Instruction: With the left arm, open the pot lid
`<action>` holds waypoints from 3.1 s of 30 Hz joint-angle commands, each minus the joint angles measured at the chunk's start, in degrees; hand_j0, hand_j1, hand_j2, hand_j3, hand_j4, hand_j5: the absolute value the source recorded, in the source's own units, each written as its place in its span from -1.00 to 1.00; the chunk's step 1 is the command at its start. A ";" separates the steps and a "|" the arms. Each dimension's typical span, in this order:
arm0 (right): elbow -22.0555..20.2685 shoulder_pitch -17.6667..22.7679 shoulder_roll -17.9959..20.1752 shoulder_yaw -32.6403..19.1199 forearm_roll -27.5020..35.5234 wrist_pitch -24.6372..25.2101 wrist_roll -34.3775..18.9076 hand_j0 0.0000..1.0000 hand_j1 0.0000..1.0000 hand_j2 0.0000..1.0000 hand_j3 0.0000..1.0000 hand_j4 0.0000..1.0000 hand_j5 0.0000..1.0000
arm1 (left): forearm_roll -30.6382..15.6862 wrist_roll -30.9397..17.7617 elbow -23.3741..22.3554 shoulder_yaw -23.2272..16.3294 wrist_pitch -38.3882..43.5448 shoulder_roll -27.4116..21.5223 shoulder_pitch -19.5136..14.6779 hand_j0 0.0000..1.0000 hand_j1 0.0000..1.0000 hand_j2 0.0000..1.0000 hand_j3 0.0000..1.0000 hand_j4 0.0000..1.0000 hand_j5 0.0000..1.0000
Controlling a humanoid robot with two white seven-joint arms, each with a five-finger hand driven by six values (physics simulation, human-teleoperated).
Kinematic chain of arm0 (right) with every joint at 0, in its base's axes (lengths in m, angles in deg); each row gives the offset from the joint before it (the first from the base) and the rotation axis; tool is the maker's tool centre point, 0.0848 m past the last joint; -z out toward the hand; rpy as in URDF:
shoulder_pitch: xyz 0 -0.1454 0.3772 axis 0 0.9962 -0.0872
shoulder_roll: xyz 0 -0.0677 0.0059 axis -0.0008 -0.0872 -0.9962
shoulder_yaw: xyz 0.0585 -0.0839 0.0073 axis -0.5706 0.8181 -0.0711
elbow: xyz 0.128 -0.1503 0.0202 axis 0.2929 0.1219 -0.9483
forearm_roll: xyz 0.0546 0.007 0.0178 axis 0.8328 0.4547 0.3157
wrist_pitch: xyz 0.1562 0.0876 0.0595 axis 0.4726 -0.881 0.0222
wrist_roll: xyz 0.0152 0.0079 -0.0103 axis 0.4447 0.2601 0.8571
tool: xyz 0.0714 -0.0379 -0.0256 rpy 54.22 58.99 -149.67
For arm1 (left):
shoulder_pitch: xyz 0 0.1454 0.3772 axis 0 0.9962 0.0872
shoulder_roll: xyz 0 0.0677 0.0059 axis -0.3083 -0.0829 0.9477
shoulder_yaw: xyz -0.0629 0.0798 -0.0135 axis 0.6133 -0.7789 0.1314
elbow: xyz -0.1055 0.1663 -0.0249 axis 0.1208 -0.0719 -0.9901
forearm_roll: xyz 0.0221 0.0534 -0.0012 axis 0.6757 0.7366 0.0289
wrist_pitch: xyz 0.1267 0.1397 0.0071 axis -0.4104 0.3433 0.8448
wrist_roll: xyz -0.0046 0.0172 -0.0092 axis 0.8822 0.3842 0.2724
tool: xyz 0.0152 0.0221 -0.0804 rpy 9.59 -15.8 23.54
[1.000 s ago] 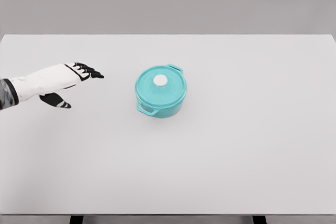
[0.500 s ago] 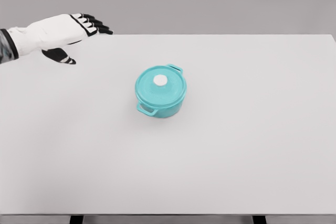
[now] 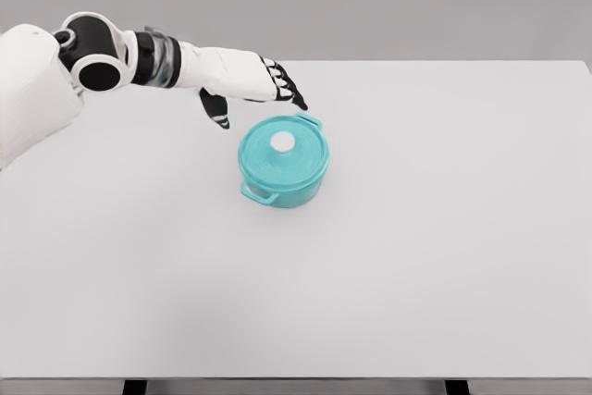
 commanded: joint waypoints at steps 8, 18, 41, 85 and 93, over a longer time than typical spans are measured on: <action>0.05 0.00 0.01 0.01 0.01 -0.01 -0.02 1.00 1.00 1.00 1.00 1.00 1.00 | -3.51 0.02 0.06 -0.82 -1.51 1.53 0.62 1.00 1.00 1.00 1.00 1.00 1.00; -0.03 0.00 0.01 0.01 0.01 -0.01 -0.02 1.00 1.00 1.00 1.00 1.00 1.00 | -4.66 0.02 0.06 -1.53 -1.51 1.44 0.88 0.70 0.70 0.70 0.70 0.70 0.70; 0.05 0.00 0.01 0.01 0.01 -0.01 -0.02 1.00 1.00 1.00 1.00 1.00 1.00 | -4.39 0.02 -0.38 -2.67 -1.51 1.53 1.41 0.53 0.53 0.53 0.53 0.53 0.53; -0.03 0.00 0.01 0.01 0.01 -0.01 -0.02 1.00 1.00 1.00 1.00 1.00 1.00 | -4.57 0.02 -0.03 -3.20 -1.51 -6.47 -0.79 -0.28 -0.28 -0.28 -0.28 -0.28 -0.28; 0.05 0.00 0.01 0.01 0.01 -0.01 -0.02 1.00 1.00 1.00 1.00 1.00 1.00 | -0.97 0.02 -0.55 -3.11 -1.51 -13.68 -0.62 -0.24 -0.24 -0.24 -0.24 -0.24 -0.24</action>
